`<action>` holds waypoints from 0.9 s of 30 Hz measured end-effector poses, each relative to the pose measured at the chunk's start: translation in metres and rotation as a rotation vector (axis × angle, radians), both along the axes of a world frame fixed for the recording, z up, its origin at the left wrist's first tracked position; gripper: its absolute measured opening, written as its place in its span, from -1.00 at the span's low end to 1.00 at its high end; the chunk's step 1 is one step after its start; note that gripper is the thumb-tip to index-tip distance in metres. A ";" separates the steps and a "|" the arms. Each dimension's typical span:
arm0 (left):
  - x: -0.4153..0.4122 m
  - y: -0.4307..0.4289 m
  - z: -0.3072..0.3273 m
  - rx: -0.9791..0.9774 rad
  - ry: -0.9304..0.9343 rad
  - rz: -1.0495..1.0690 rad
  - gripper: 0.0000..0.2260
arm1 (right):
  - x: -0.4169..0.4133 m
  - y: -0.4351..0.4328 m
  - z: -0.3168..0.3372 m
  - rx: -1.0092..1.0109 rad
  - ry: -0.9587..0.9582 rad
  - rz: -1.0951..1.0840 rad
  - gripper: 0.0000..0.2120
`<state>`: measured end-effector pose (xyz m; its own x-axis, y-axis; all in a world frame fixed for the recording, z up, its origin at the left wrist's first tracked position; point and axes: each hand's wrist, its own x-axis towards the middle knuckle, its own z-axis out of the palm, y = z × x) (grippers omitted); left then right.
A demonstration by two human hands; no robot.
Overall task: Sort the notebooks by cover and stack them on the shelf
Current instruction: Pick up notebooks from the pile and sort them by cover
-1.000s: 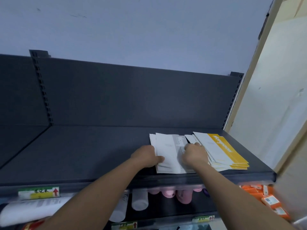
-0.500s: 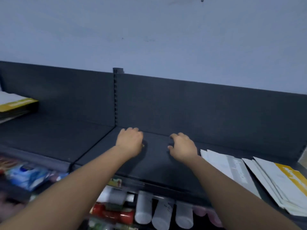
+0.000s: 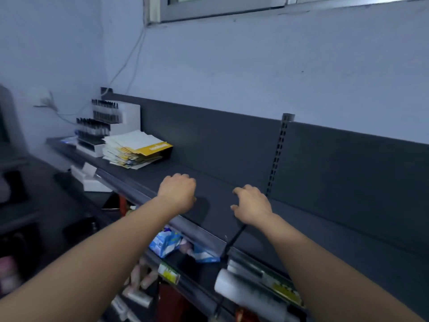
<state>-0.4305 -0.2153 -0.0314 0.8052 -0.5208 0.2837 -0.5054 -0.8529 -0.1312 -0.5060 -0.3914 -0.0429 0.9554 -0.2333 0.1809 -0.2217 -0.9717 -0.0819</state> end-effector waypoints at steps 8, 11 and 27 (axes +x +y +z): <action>0.075 0.104 0.007 0.015 -0.017 0.091 -0.71 | 0.104 0.101 -0.003 0.037 0.011 0.097 -0.55; 0.101 0.131 0.008 0.019 0.003 0.136 -0.76 | 0.137 0.127 -0.003 0.038 0.018 0.126 -0.56; 0.299 0.179 0.002 -0.004 -0.035 0.237 -0.77 | 0.349 0.175 -0.001 0.046 0.008 0.211 -0.62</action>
<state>-0.1311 -0.0363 -0.0289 0.8944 -0.3175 0.3151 -0.2867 -0.9476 -0.1411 -0.1567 -0.2160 -0.0436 0.9853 -0.0362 0.1669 -0.0150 -0.9918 -0.1266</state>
